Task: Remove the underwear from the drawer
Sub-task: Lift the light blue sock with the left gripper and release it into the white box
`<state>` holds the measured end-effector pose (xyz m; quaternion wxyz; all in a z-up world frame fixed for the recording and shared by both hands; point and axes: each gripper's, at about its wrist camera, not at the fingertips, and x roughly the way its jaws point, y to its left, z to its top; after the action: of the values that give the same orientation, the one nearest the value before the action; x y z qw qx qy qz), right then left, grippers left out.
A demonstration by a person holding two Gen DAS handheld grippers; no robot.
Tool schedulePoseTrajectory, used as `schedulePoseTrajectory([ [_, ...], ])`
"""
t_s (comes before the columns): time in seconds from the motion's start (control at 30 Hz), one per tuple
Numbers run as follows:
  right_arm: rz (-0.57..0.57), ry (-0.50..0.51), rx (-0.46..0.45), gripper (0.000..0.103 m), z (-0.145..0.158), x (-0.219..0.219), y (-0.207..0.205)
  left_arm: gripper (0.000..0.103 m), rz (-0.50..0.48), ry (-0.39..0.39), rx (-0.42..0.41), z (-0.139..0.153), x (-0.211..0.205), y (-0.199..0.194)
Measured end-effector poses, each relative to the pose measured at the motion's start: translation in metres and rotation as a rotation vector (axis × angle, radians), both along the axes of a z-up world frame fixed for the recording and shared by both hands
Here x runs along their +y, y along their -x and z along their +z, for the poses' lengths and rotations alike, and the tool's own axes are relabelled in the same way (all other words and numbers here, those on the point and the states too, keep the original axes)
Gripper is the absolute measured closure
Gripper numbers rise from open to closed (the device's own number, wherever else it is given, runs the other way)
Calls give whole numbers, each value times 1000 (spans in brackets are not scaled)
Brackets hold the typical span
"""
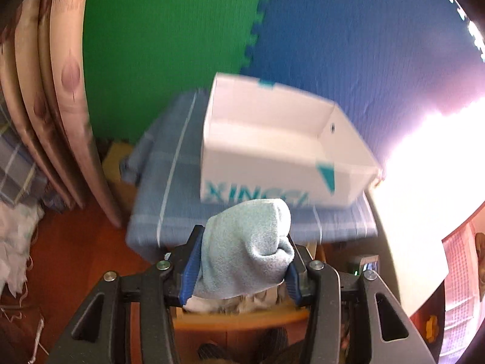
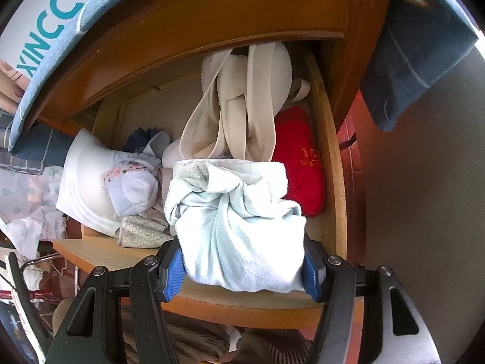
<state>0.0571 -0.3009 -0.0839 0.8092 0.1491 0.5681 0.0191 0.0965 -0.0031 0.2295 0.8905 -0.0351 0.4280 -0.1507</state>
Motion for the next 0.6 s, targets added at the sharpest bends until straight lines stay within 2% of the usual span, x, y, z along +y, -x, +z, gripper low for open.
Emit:
schedulePoseTrajectory([
  [0.13, -11, 37, -21, 44, 3, 1, 2, 56, -8, 10, -49, 30, -5, -28],
  [0.27, -33, 64, -36, 44, 7, 0, 5, 56, -9, 7, -70, 44, -16, -64],
  [0.47, -26, 68, -29, 44, 5, 3, 4, 56, -49, 13, -109, 47, -39, -111],
  [0.6, -22, 72, -28, 44, 5, 3, 3, 55, -67, -22, -91, 29, -59, -137],
])
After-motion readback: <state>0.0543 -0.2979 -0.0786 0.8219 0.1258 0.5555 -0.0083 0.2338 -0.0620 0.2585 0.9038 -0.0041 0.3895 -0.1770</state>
